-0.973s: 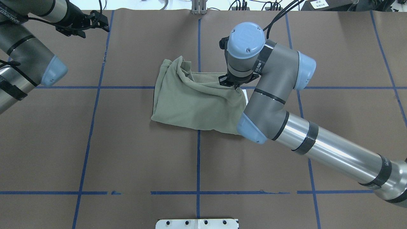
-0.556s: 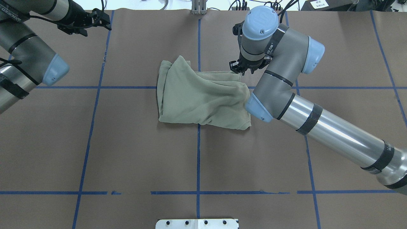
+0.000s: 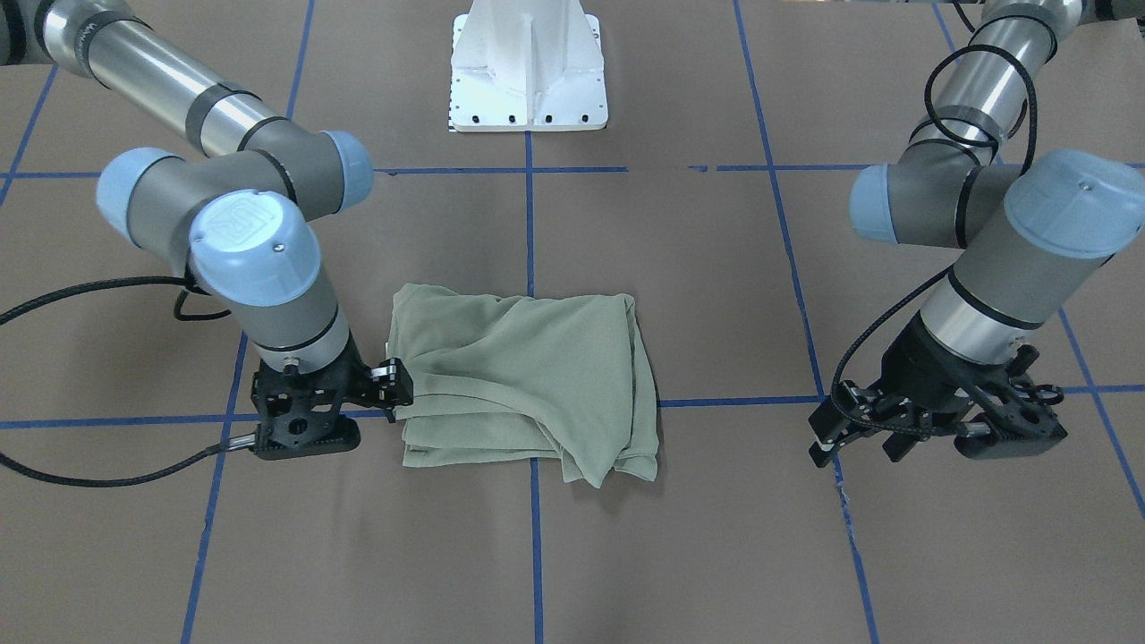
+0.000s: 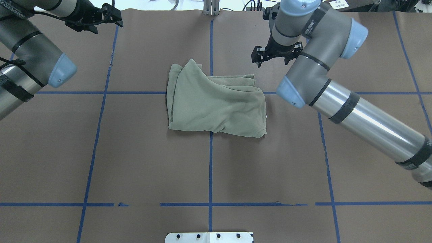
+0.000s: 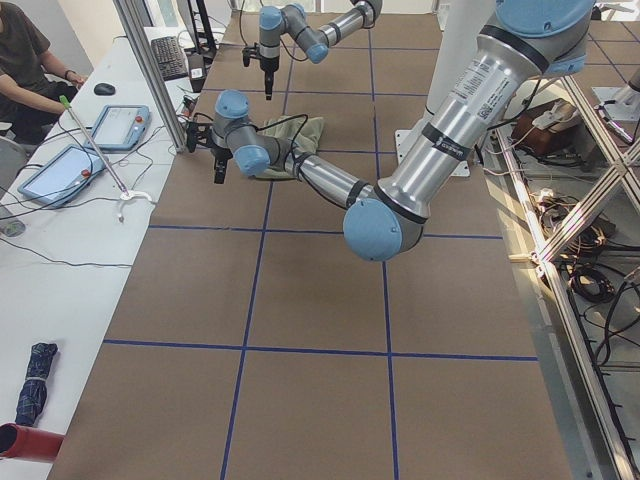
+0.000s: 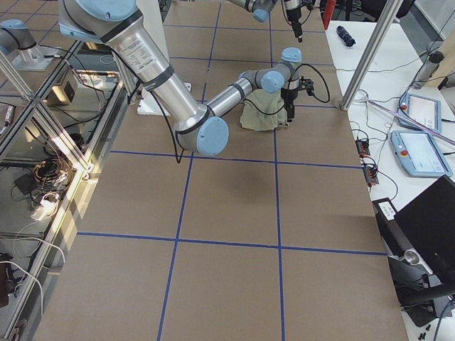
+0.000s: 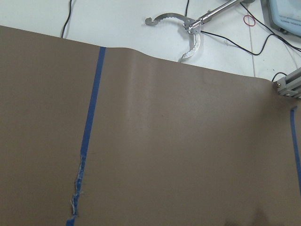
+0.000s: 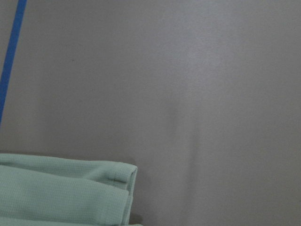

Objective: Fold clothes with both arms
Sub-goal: 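Drag the right gripper across the shirt top toward the far edge and lift away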

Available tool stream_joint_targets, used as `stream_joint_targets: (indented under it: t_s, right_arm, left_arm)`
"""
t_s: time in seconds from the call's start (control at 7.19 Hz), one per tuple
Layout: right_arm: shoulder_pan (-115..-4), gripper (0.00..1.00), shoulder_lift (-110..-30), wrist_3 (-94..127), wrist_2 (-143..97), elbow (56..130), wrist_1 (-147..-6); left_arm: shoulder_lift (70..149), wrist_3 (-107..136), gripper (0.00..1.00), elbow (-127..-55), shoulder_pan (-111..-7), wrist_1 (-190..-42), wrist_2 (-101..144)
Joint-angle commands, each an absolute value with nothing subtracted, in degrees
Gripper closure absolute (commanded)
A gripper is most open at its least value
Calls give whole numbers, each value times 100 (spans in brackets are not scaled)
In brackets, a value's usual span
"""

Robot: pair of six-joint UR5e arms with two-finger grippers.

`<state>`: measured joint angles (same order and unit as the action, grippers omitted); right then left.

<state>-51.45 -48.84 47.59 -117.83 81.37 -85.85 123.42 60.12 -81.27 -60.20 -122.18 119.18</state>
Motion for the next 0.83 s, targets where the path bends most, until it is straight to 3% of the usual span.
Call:
stream_joint_targets:
  t_s: [0.0,0.28,0.7]
  right_arm:
    - [-6182,0,-6014,3919,-12680,9083,-8744]
    - [-7088,0,-6895,1525,-12788,9832,-10048]
    - [-8687,0,-8170,-1638,-12814,9486,-10231]
  left_arm:
    - [11527,4248,0,-8856,-6282,-12138,11927]
    - [10997,2015,0,-8816,-7184,-11745,12111]
    - [10828,-711,0,-7792,-8739,-11312,12564]
